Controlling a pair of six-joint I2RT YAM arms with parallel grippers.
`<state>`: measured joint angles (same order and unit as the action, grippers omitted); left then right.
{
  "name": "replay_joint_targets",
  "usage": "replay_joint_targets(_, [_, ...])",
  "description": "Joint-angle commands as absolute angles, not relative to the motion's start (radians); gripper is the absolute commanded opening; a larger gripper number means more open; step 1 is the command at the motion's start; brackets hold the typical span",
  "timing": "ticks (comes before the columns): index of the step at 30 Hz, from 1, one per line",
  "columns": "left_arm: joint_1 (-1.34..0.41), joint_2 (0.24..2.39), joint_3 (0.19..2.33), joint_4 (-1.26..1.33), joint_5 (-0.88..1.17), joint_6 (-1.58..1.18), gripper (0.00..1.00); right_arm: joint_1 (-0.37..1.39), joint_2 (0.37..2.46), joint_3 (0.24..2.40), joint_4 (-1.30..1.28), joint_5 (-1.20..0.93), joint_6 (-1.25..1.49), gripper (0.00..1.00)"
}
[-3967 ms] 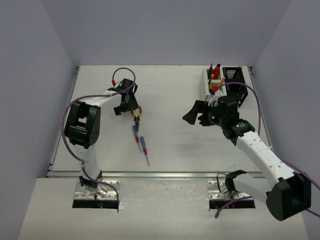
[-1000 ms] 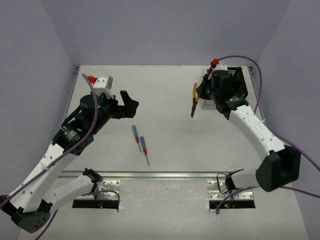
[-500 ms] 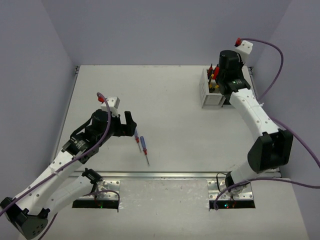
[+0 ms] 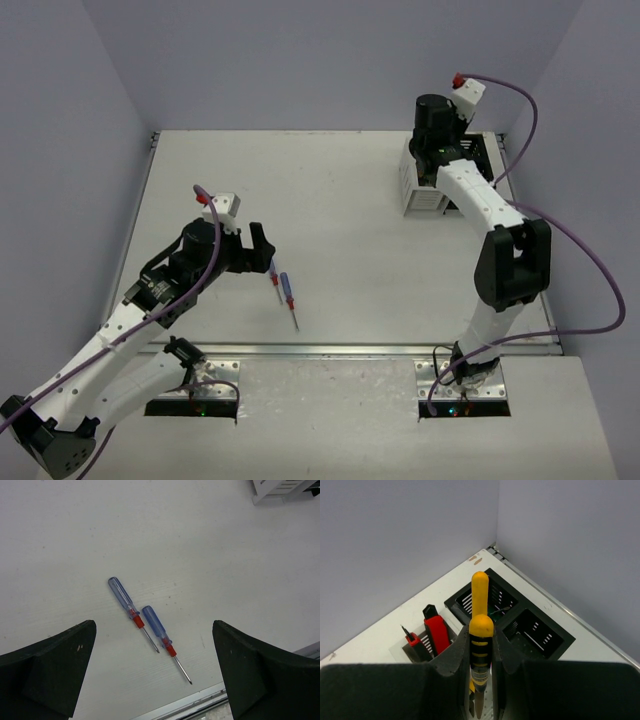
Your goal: Sort the tools into containers
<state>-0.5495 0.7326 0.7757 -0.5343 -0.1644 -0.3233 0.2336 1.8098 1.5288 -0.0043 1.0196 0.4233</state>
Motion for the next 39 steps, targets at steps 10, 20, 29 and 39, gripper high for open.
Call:
replay_joint_targets(10, [-0.552, 0.695, 0.769, -0.478, -0.146, -0.33, 1.0, 0.289, 1.881, 1.448, 0.374, 1.254, 0.27, 0.0])
replay_joint_targets(20, [-0.554, 0.696, 0.767, -0.476, -0.143, -0.33, 1.0, 0.344, 1.95, 1.451, 0.278, 1.375, 0.402, 0.0])
replay_joint_targets(29, [-0.554, 0.71, 0.767, -0.476, -0.134, -0.328, 1.0, 0.368, 1.944, 1.482, -0.04, 1.396, 0.67, 0.21])
replay_joint_targets(39, [-0.554, 0.748, 0.774, -0.481, -0.183, -0.331, 1.0, 0.371, 1.913, 1.64, -0.365, 1.232, 0.852, 0.99])
